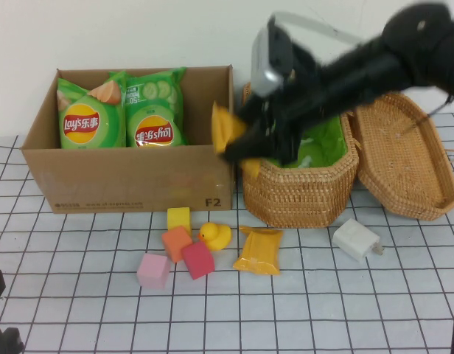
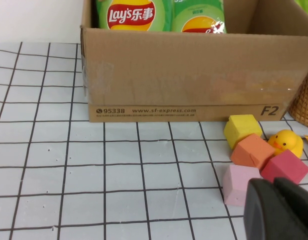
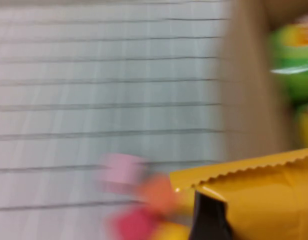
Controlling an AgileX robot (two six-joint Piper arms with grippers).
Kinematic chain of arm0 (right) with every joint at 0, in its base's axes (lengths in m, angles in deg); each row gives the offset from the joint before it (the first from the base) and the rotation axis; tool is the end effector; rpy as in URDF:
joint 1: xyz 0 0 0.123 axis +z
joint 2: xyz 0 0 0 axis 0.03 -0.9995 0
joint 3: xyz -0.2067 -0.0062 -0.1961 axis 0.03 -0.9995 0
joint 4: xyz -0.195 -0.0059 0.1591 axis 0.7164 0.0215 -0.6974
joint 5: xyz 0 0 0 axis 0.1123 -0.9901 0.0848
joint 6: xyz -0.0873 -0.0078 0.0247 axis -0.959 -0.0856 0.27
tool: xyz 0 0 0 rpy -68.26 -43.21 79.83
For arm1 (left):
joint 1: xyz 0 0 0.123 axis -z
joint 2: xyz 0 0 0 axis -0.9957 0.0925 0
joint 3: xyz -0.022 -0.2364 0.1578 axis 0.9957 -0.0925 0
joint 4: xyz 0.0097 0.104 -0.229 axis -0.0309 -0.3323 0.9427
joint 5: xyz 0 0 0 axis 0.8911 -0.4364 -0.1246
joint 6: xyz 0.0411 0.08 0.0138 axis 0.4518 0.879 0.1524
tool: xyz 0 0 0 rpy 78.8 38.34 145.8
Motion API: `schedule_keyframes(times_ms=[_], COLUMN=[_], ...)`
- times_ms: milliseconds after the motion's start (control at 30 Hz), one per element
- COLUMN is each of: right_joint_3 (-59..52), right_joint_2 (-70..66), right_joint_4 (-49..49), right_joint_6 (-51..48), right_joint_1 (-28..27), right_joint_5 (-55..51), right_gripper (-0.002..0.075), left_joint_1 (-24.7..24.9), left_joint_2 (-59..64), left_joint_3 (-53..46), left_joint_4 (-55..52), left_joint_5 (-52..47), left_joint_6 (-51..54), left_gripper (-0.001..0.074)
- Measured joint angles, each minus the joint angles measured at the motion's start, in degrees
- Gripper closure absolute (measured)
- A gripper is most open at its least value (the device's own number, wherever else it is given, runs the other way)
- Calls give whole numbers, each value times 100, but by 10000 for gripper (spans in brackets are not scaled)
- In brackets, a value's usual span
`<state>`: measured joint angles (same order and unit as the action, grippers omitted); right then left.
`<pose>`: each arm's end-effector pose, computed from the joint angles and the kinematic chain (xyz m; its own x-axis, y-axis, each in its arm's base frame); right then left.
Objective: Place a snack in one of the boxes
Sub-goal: Place the biscuit in the biscuit box
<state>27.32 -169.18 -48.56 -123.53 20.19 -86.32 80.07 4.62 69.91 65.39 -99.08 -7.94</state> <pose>0.4048 0.2310 0.3011 0.0272 -0.5478 -0.8361 -0.9819 0.1423 -0.1252 0.1130 -0.0108 0.2699 -0.3329 -0.1295 -0.9340 0.0921 0.9813 -0.1689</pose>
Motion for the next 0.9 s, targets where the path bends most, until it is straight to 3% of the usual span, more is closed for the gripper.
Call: schedule_keyframes(times_ms=[133, 333, 500, 600, 733, 900], right_joint_3=[486, 523, 523, 523, 627, 993], right_joint_2=[0, -315, -663, -728, -728, -598], right_joint_4=[911, 1522, 2175, 2567, 2674, 2700], right_joint_6=[404, 1806, 3270, 3780, 4145, 4432], right_joint_1=[-80, -146, -146, -146, -146, -146], right_joint_5=[911, 2028, 2445, 2500, 2256, 1026], right_gripper=[299, 292, 125, 59, 41, 36], left_joint_1=[0, 0, 0, 0, 0, 0], left_joint_2=[0, 0, 0, 0, 0, 0], left_joint_3=[0, 0, 0, 0, 0, 0], left_joint_4=[0, 0, 0, 0, 0, 0], left_joint_5=[0, 0, 0, 0, 0, 0], left_joint_6=[0, 0, 0, 0, 0, 0], left_gripper=[736, 736, 736, 736, 736, 736])
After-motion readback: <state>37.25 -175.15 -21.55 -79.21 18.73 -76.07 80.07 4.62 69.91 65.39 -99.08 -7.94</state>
